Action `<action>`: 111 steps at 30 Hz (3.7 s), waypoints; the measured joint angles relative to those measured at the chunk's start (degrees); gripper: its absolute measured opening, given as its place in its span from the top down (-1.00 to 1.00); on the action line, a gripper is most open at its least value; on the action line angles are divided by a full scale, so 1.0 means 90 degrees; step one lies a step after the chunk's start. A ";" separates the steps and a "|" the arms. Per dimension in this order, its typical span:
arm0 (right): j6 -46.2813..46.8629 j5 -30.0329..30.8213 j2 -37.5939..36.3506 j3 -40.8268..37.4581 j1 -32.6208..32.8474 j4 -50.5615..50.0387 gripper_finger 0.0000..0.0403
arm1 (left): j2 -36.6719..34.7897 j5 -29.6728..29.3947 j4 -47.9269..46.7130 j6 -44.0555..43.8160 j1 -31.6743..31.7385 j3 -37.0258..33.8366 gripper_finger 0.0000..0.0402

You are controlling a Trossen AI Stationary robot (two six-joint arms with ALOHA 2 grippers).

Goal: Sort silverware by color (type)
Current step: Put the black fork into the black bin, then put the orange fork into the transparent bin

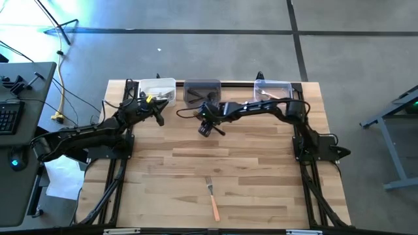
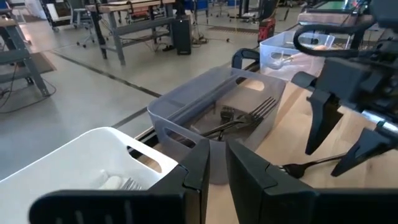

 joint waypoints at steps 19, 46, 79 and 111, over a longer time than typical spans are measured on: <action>-0.0138 -0.0133 0.0179 0.0053 -0.0273 -0.0214 0.90 | 0.0000 0.0019 0.0000 0.0170 0.0000 0.0000 0.82; -0.2038 -0.0174 0.0184 0.3191 -0.1106 -0.1690 0.96 | 0.0000 0.0024 0.0037 0.0110 0.0000 0.0000 0.91; -0.2268 -0.1259 0.1028 0.3190 -0.1881 -0.1098 0.95 | 0.0010 0.0000 0.0032 0.0000 0.0012 0.0000 0.91; -0.2477 -0.1099 0.1095 0.4202 -0.1978 -0.2827 0.36 | 0.0012 -0.0001 0.0034 -0.0051 0.0012 0.0000 0.91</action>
